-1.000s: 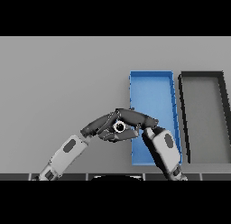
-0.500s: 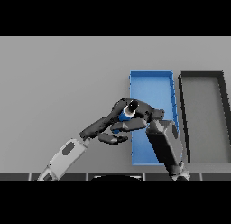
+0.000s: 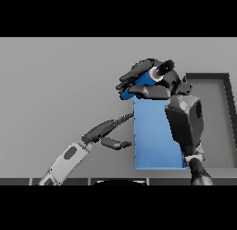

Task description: Pick up the blue pipe and place it into the blue bin.

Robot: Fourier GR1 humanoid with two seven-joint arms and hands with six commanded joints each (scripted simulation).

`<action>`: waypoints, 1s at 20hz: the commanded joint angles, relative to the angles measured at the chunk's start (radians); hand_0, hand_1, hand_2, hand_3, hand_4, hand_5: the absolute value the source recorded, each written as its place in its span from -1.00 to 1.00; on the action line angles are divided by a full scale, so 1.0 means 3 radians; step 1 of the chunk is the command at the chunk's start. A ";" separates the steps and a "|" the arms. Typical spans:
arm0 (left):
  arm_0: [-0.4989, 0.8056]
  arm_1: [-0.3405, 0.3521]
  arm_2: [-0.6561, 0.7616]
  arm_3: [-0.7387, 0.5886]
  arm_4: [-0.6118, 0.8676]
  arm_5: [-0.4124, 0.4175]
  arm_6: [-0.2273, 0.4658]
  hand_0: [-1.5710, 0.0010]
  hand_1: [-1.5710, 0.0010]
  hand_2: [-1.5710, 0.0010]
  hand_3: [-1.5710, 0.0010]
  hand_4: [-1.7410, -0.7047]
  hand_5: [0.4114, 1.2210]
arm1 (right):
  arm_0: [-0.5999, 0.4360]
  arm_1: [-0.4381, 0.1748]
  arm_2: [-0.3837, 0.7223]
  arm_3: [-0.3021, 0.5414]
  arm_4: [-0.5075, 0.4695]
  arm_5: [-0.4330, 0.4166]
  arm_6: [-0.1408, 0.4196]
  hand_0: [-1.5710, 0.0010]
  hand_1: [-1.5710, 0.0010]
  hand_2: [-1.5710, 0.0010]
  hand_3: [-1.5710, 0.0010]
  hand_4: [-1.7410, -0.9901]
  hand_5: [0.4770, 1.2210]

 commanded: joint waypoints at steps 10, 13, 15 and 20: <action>0.0034 0.0083 0.0042 -0.0077 -0.0044 0.0055 -0.0020 1.00 1.00 1.00 1.00 0.76 -0.87 | 0.0140 -0.0368 -0.0561 0.1264 0.0797 -0.0067 -0.0093 -1.00 -1.00 -1.00 -1.00 -0.35 1.00; 0.0034 0.0100 0.0048 -0.0095 -0.0041 0.0049 -0.0007 1.00 1.00 1.00 1.00 0.76 -0.88 | 0.0374 -0.0383 -0.0645 0.1412 0.0904 -0.0042 0.0000 -1.00 -1.00 -1.00 -1.00 -0.36 1.00; 0.0033 0.0104 0.0046 -0.0043 -0.0073 0.0053 0.0005 1.00 1.00 1.00 1.00 0.76 -0.87 | 0.0591 -0.0338 -0.0645 0.1464 0.1043 -0.0082 0.0088 -1.00 -1.00 -1.00 -1.00 -0.36 1.00; 0.0069 0.0106 0.0029 -0.0117 -0.0047 0.0046 0.0036 1.00 1.00 1.00 1.00 0.76 -0.86 | 0.1135 -0.0243 -0.0532 0.1368 0.1312 -0.0388 0.0372 -1.00 -1.00 -1.00 -1.00 -0.36 1.00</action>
